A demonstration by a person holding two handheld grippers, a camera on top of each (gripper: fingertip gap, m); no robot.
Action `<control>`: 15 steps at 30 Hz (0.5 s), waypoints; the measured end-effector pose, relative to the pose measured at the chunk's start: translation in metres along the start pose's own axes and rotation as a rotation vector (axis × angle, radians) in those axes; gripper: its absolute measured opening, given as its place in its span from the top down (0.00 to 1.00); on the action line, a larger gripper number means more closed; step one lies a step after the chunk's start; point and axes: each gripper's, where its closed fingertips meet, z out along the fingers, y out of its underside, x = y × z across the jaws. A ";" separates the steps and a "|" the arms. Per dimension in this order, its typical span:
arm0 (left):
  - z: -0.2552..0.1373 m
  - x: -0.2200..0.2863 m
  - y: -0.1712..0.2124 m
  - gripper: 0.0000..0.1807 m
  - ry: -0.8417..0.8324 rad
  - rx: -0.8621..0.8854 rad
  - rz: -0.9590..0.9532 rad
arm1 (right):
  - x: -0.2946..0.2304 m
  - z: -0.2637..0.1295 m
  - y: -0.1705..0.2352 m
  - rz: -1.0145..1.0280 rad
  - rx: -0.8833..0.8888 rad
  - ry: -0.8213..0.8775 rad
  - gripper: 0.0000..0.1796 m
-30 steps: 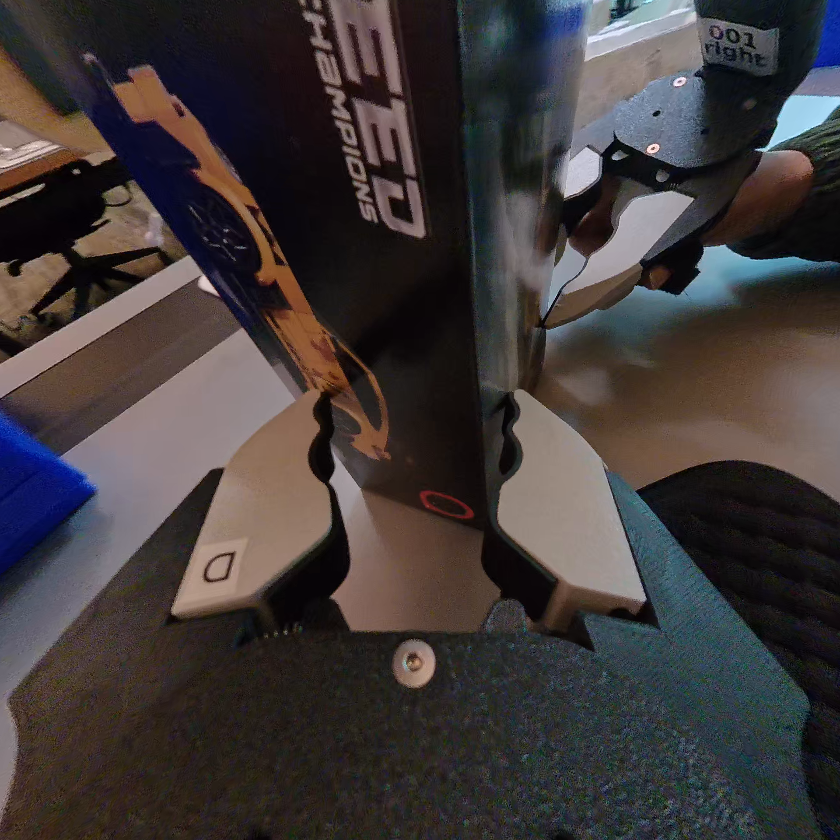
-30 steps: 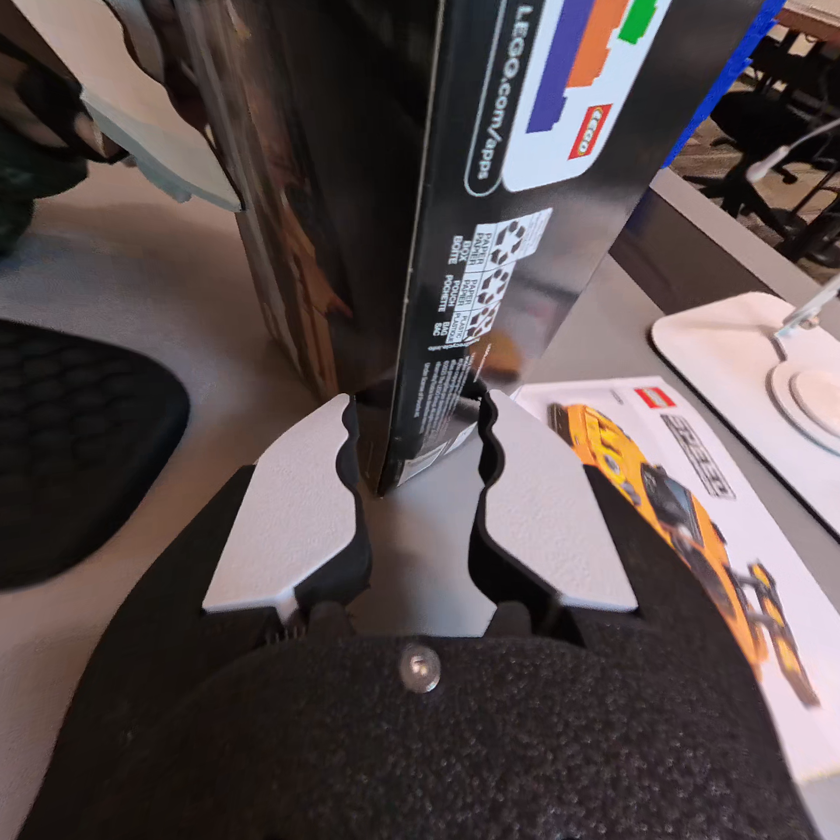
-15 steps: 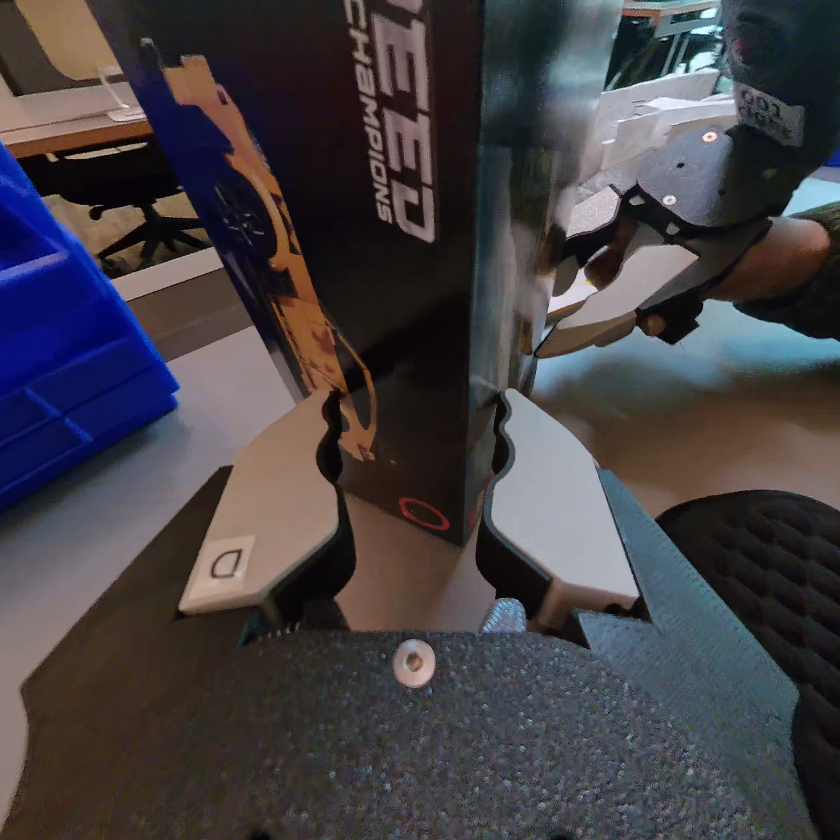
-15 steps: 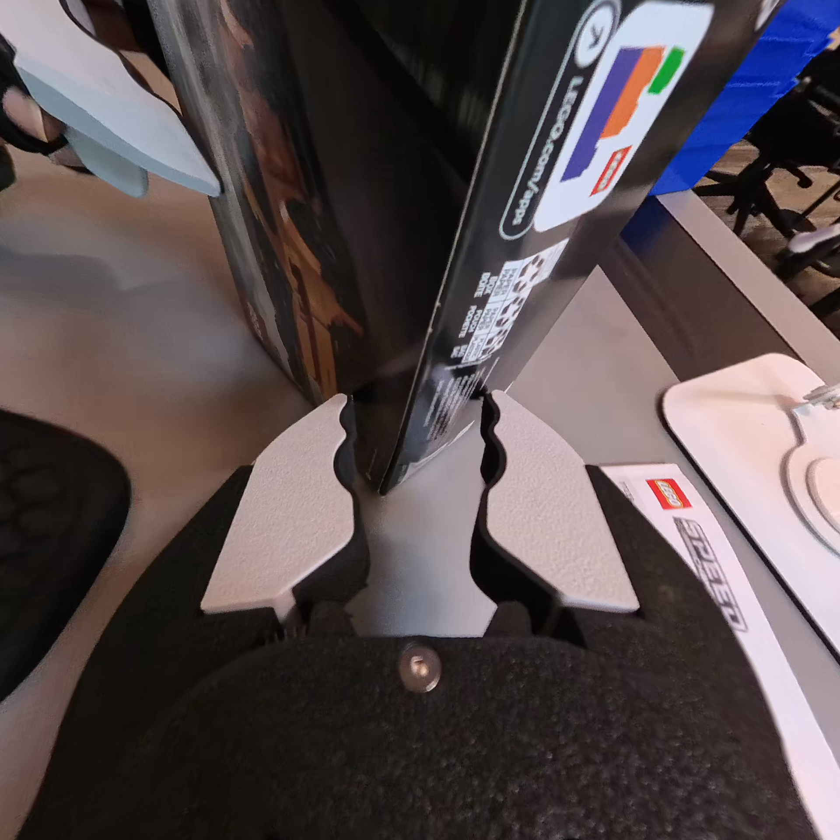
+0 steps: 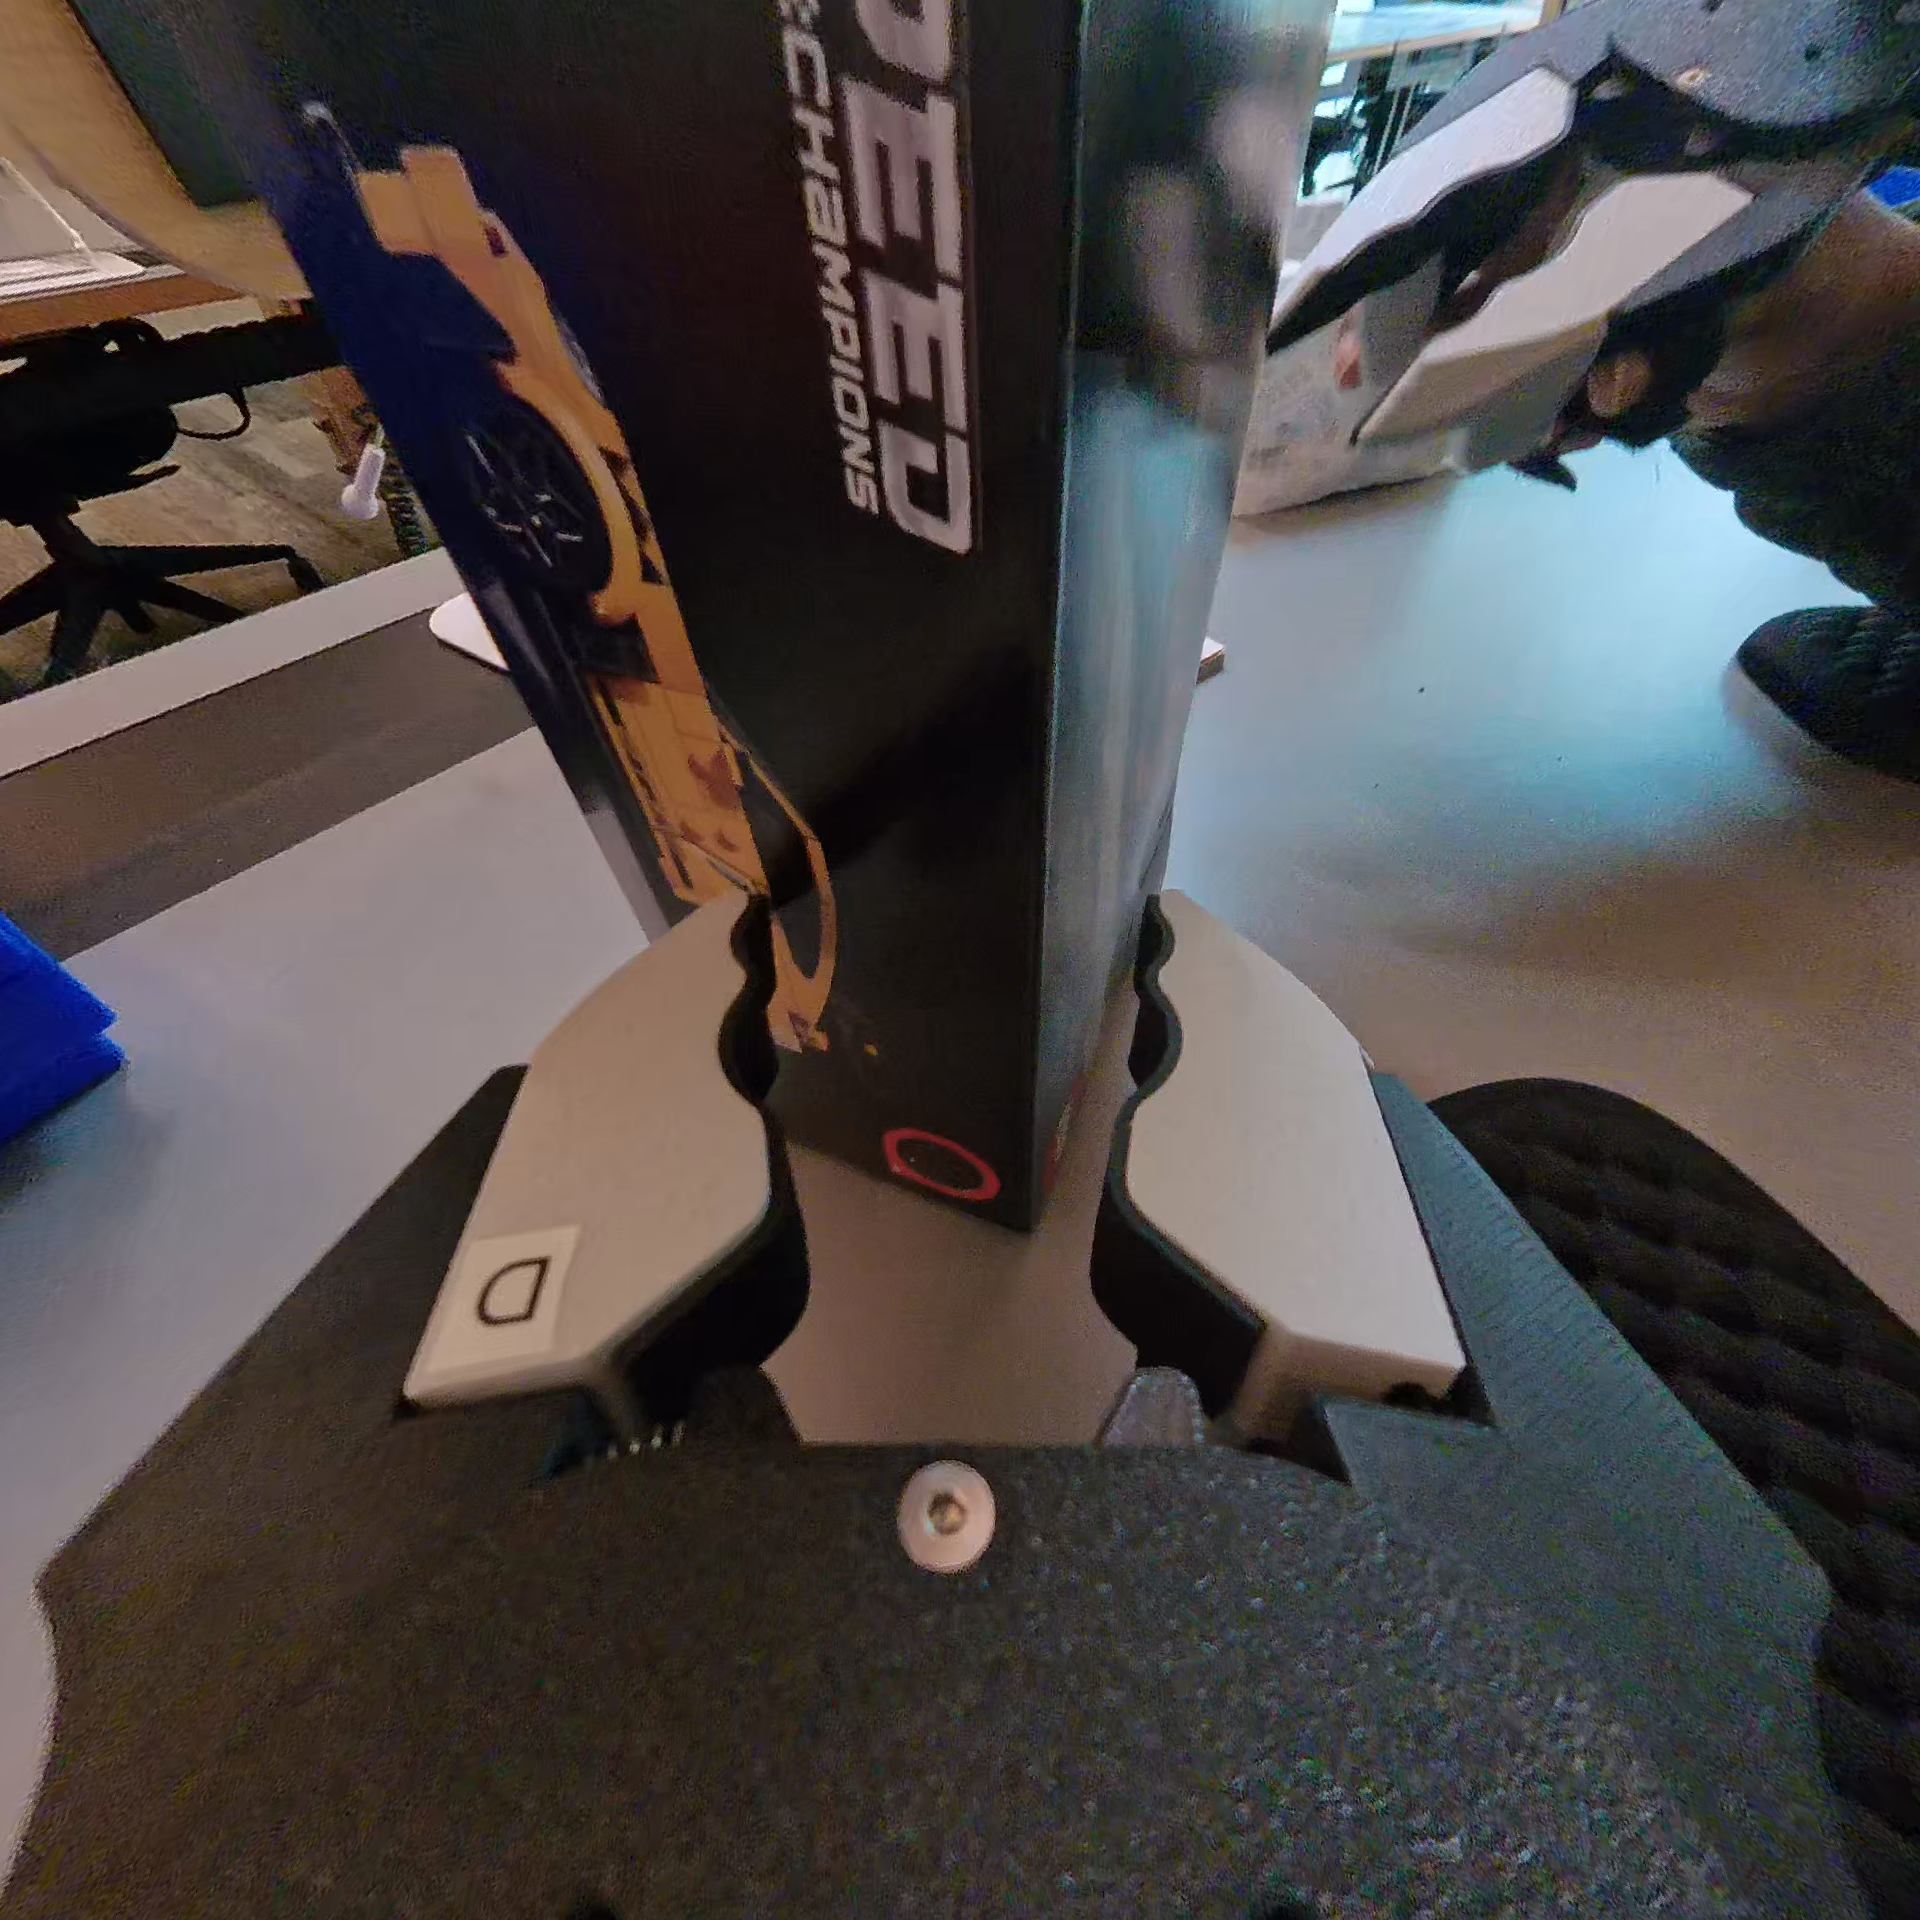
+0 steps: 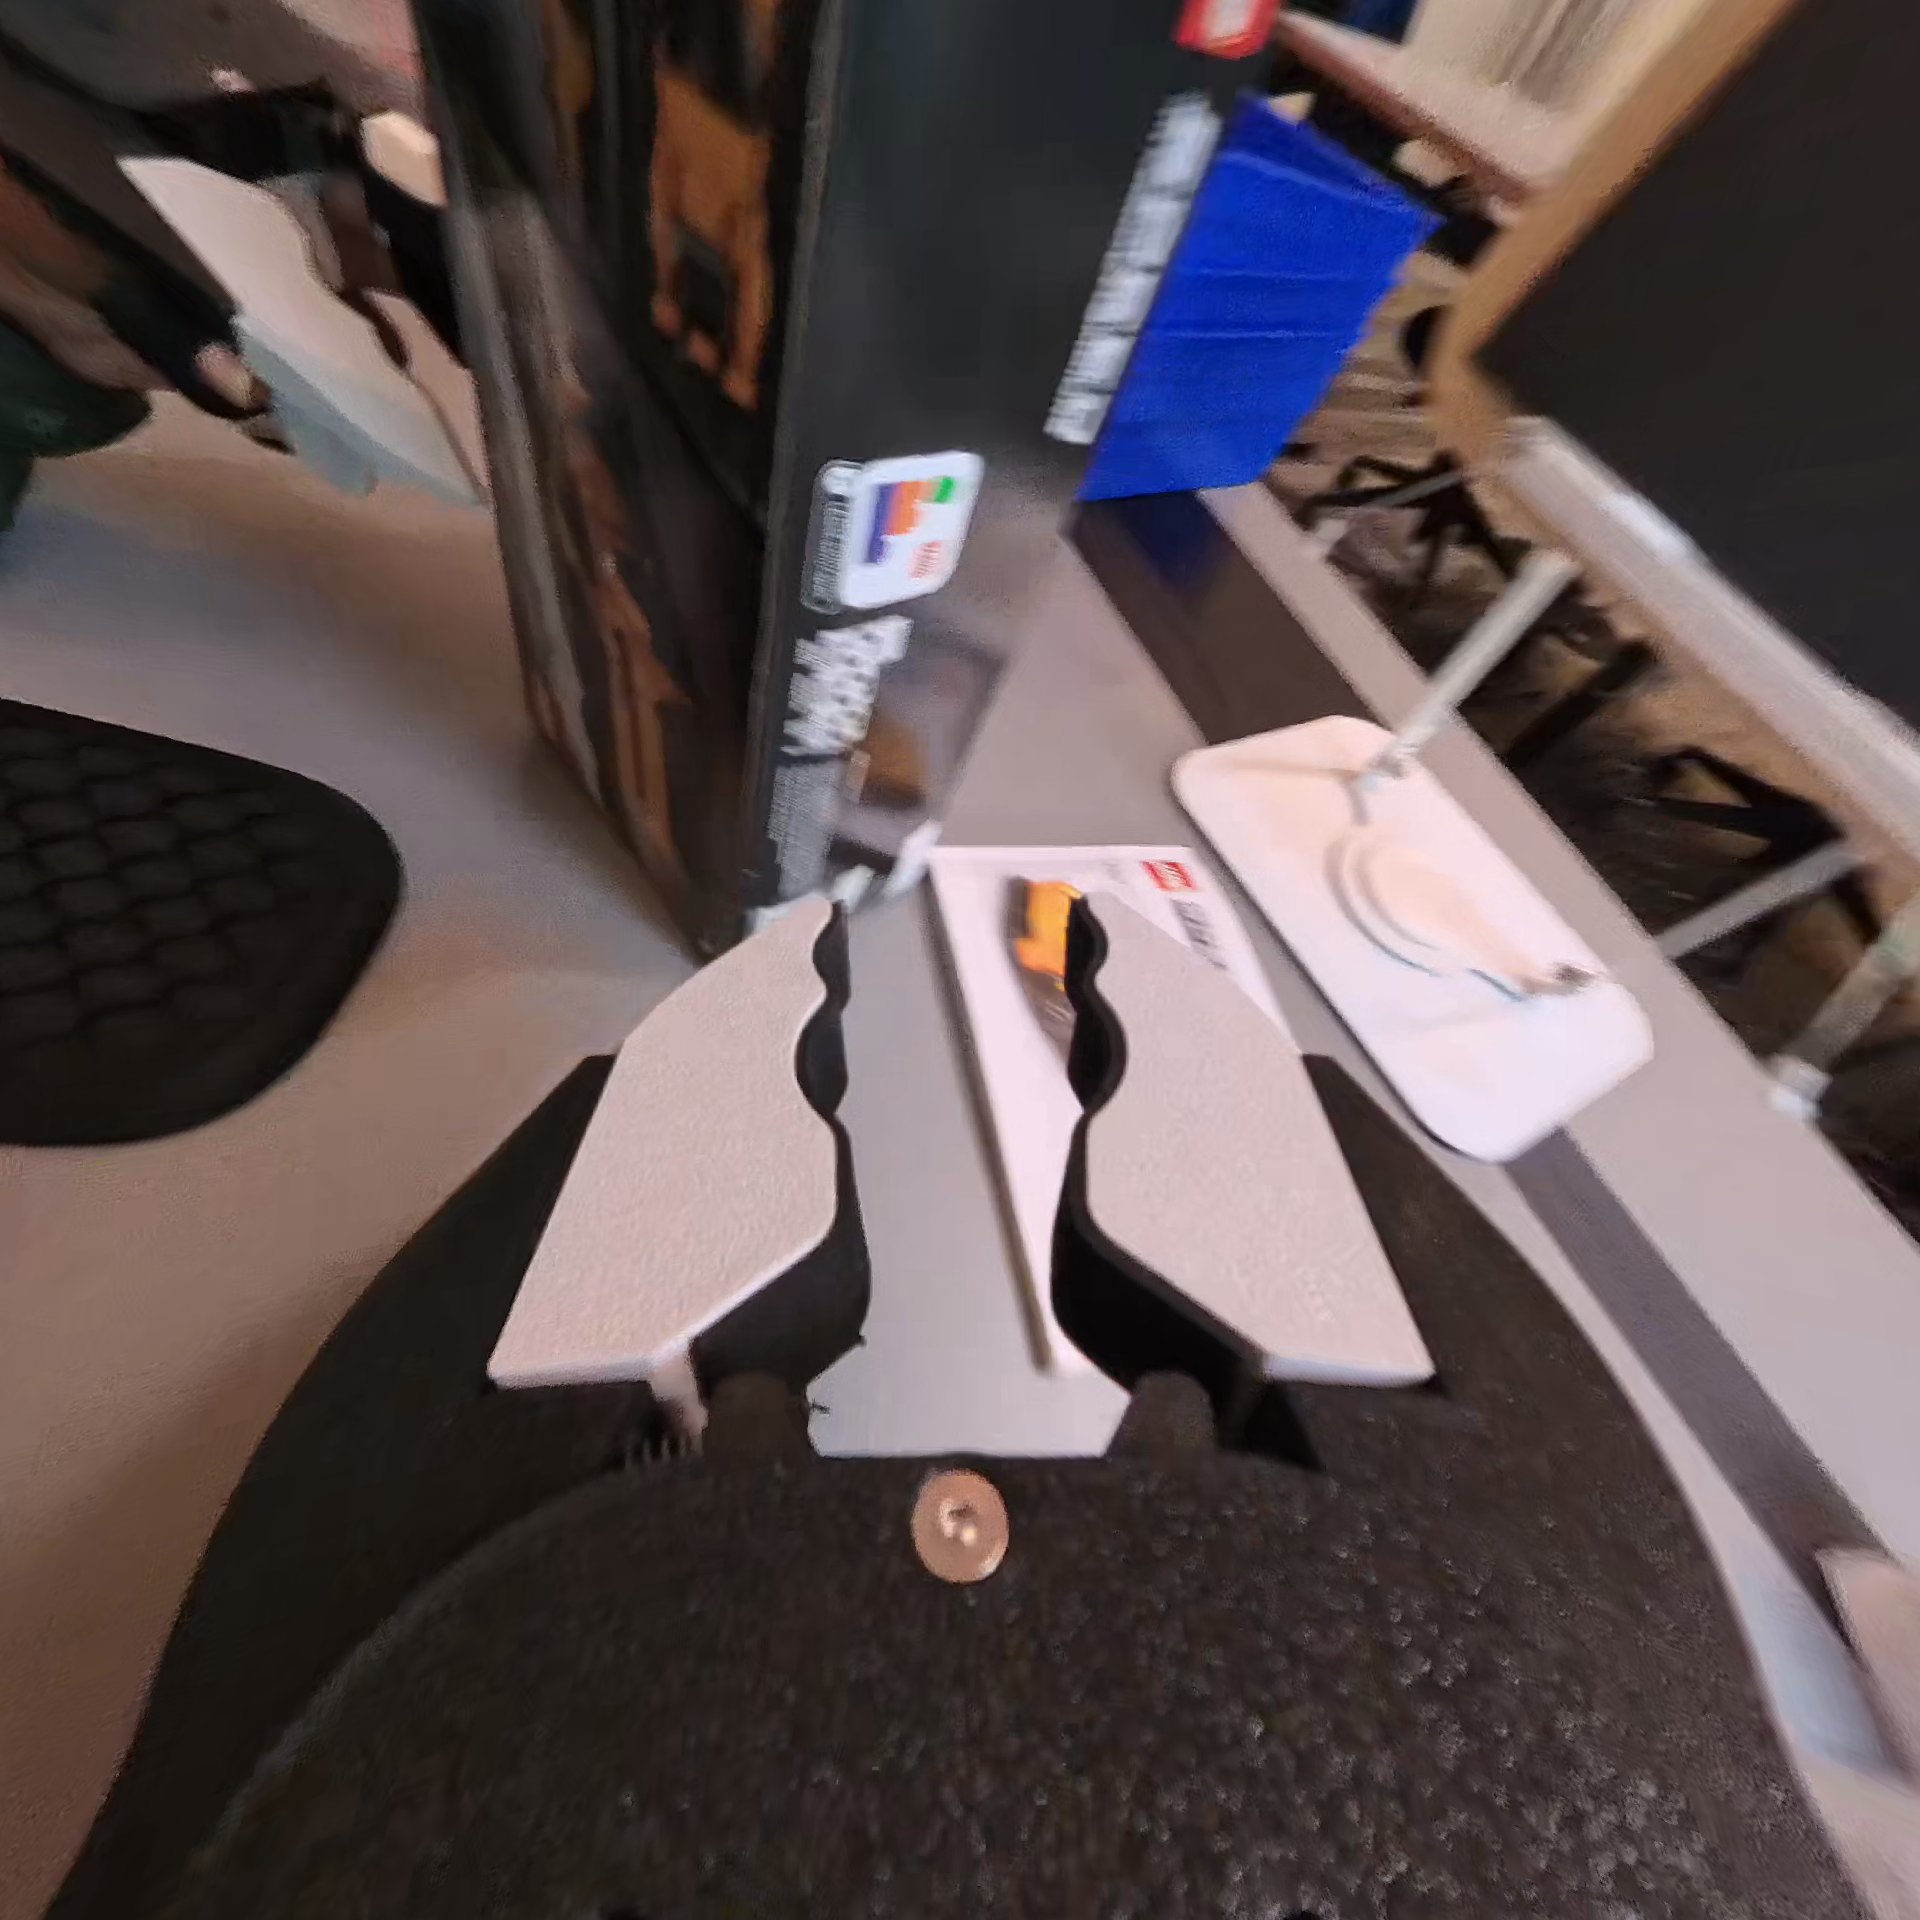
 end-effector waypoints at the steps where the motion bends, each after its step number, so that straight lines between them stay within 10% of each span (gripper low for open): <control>1: 0.000 0.000 -0.001 0.64 0.005 0.006 -0.005 | 0.013 -0.016 0.003 0.005 -0.002 0.046 0.78; 15: -0.011 0.001 -0.031 0.52 0.027 0.192 -0.015 | 0.104 -0.141 0.071 0.286 0.105 0.351 0.78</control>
